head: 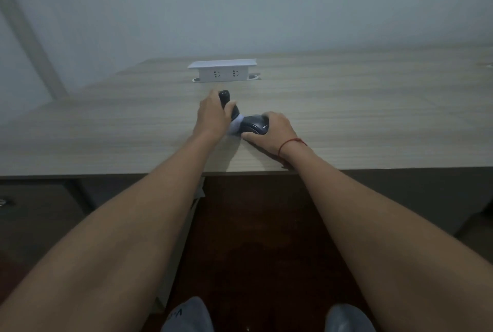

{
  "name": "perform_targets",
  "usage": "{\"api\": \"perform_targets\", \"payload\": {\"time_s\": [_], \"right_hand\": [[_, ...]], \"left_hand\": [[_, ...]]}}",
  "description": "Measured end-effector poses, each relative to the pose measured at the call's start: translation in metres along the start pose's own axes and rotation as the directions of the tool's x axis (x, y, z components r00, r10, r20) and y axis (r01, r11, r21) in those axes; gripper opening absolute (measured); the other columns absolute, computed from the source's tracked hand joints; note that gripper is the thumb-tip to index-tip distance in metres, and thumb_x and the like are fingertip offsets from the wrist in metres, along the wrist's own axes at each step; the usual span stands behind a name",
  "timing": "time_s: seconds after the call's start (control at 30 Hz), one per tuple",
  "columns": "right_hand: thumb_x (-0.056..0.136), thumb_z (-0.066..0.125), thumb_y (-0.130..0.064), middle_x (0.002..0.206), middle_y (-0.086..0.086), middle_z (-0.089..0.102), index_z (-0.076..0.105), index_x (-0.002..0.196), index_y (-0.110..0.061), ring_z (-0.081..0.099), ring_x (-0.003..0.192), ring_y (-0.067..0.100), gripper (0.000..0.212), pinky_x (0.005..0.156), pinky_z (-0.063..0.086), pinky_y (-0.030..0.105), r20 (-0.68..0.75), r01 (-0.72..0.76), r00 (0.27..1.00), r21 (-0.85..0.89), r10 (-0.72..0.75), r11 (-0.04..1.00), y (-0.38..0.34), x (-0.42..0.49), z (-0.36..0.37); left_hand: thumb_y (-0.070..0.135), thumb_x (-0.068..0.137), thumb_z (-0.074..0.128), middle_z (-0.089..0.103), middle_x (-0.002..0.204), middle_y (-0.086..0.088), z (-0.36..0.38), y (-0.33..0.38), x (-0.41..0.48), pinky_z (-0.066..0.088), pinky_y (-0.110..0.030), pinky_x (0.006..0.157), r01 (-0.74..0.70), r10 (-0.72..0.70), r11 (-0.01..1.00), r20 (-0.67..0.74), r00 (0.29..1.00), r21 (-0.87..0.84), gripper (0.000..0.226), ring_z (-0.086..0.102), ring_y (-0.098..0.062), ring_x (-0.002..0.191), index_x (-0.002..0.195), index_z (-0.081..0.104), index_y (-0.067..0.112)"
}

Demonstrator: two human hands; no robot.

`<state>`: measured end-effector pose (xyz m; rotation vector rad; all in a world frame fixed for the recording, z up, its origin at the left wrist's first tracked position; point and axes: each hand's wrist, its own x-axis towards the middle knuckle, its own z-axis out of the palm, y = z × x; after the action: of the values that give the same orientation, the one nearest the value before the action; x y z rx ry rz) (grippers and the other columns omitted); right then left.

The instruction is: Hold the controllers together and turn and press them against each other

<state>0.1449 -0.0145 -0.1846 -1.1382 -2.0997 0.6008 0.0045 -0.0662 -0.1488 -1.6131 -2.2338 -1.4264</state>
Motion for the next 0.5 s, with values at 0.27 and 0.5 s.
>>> {"api": "perform_targets", "payload": {"time_s": [0.27, 0.5], "right_hand": [[0.068, 0.080, -0.039, 0.120, 0.004, 0.057, 0.052, 0.126, -0.016, 0.052, 0.099, 0.016, 0.068, 0.084, 0.044, 0.029, 0.096, -0.010, 0.995, 0.132, -0.003, 0.991, 0.004, 0.006, -0.005], [0.067, 0.082, -0.034, 0.120, 0.004, 0.059, 0.054, 0.126, -0.015, 0.055, 0.107, 0.019, 0.069, 0.096, 0.047, 0.037, 0.150, -0.024, 0.989, 0.188, -0.004, 0.982, 0.003, 0.005, -0.008]], "left_hand": [[0.021, 0.096, 0.053, 0.064, 0.106, -0.018, -0.001, -0.004, 0.006, 0.040, -0.022, 0.073, -0.034, 0.025, 0.996, -0.101, 0.995, -0.085, 0.024, 0.059, -0.026, 0.092, 0.108, 0.058, 0.001], [0.023, 0.095, 0.054, 0.065, 0.108, -0.019, -0.008, 0.003, 0.012, 0.048, -0.032, 0.079, -0.049, 0.045, 0.998, -0.119, 0.992, -0.033, 0.026, 0.062, -0.030, 0.099, 0.109, 0.059, 0.002]]}}
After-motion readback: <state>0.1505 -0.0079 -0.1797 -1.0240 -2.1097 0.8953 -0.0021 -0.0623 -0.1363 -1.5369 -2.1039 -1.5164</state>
